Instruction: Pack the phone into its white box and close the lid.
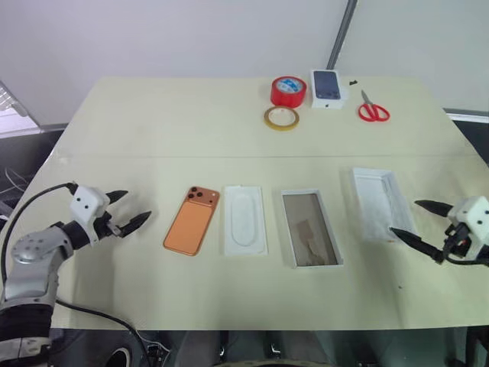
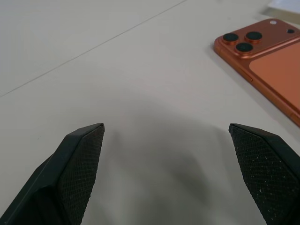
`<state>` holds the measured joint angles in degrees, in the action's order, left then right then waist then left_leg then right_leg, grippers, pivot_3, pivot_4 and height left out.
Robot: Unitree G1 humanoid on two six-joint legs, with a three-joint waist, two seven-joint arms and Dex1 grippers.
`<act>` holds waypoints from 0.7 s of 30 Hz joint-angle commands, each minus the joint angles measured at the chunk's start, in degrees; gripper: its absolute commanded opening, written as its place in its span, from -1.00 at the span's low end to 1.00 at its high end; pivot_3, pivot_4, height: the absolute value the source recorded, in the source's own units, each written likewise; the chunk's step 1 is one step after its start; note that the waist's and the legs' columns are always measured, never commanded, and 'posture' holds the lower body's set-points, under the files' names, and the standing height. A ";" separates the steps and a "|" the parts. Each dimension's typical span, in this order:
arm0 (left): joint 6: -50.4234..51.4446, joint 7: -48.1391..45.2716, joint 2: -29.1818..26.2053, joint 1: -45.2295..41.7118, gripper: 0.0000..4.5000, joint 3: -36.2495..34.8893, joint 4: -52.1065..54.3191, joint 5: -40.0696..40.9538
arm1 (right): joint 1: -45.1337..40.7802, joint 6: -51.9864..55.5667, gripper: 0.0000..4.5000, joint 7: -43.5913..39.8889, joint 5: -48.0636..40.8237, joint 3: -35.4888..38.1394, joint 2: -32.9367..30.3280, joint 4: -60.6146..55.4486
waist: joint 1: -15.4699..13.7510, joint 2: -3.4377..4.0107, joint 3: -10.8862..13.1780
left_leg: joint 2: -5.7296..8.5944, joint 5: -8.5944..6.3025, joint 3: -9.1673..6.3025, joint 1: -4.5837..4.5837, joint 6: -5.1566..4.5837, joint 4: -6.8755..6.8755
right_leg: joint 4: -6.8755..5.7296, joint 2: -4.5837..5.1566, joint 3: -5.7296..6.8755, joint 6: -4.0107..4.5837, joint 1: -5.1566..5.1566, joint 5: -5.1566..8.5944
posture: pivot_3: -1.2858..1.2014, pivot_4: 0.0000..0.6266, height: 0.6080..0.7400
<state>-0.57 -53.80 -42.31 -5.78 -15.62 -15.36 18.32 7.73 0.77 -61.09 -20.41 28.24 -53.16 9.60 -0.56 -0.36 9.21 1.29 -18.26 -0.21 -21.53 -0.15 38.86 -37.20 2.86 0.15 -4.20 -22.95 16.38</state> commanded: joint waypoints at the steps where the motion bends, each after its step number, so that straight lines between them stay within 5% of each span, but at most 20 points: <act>1: -2.64 -0.62 -0.69 -0.05 0.99 -2.21 -0.72 0.83 | -0.50 -0.71 1.00 -1.57 -1.17 2.37 -1.45 1.67 | 0.00 0.00 0.00 | 0.00 0.00 0.00 0.00 0.00 0.00 | 0.00 0.00 0.00 0.00 0.00 0.00 | 0.03 -0.52 1.00; 21: -2.67 -2.54 0.62 -5.22 0.99 -0.06 1.38 1.84 | -0.03 5.33 1.00 -1.41 -2.86 1.66 -0.25 -7.15 | 0.01 0.04 0.00 | 0.00 0.00 0.00 -0.01 0.00 -0.03 | 0.01 0.01 0.00 -0.01 -0.02 0.00 | 0.03 -0.52 1.00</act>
<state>-3.16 -56.89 -41.55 -10.35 -15.80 -16.03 20.20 8.22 5.77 -63.12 -21.81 28.61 -53.26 4.80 -0.54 -0.33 9.21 1.30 -18.26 -0.21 -21.55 -0.14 38.84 -37.19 2.87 0.15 -4.22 -22.98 16.37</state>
